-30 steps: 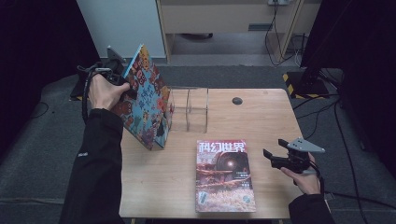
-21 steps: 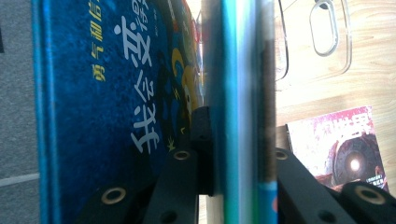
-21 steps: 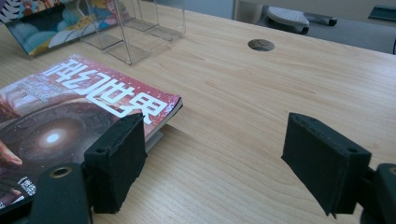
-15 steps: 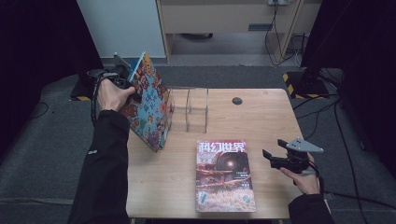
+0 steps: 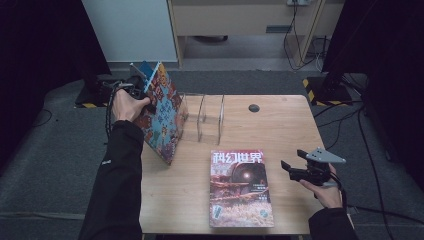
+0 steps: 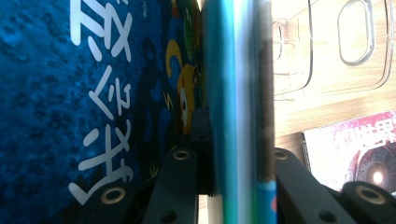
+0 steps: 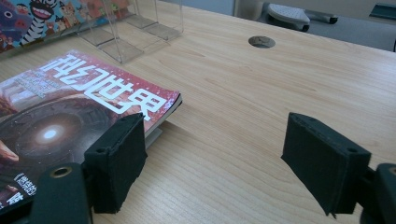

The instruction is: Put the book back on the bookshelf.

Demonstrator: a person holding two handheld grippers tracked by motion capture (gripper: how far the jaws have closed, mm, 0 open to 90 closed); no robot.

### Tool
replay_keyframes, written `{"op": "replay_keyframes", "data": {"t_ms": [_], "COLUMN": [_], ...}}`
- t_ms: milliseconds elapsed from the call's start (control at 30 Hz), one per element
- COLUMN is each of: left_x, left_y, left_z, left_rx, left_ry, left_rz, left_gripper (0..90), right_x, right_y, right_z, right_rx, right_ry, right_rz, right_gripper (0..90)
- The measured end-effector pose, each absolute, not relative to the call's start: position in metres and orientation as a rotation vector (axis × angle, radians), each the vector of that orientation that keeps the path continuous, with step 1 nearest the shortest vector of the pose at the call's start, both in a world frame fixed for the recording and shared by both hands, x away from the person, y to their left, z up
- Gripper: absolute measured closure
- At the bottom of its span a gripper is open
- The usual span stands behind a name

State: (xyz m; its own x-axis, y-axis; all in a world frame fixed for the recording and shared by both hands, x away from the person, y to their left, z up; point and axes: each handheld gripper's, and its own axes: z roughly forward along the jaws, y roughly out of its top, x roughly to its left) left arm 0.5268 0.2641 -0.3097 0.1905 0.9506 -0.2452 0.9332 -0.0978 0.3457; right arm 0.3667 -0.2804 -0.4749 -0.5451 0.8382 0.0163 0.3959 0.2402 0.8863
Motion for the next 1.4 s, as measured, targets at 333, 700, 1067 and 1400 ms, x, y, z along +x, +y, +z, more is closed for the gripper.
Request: {"op": "replay_keyframes", "data": {"t_ms": [333,700,1067,1400], "left_x": [0.529,0.527,0.519,0.499], "left_y": [0.263,0.262,0.258,0.267], "left_z": [-0.320,-0.317,-0.311,-0.291], "left_rx": [2.079,2.105,2.159,2.044], "left_ry": [1.752,1.708,1.596,1.490], "left_rz": [0.052,0.172,0.337,0.494], "left_gripper": [80.1,75.4,59.2,47.8], "right_x": [0.367,0.366,0.367,0.367], "right_y": [-0.280,-0.279,-0.277,-0.276], "right_z": [-0.475,-0.475,-0.476,-0.477], "right_rx": [1.131,1.119,1.120,1.118], "right_ry": [2.054,2.056,2.062,2.066], "right_rz": [1.253,1.252,1.245,1.245], "right_gripper": [21.2,21.2,21.2,20.9]}}
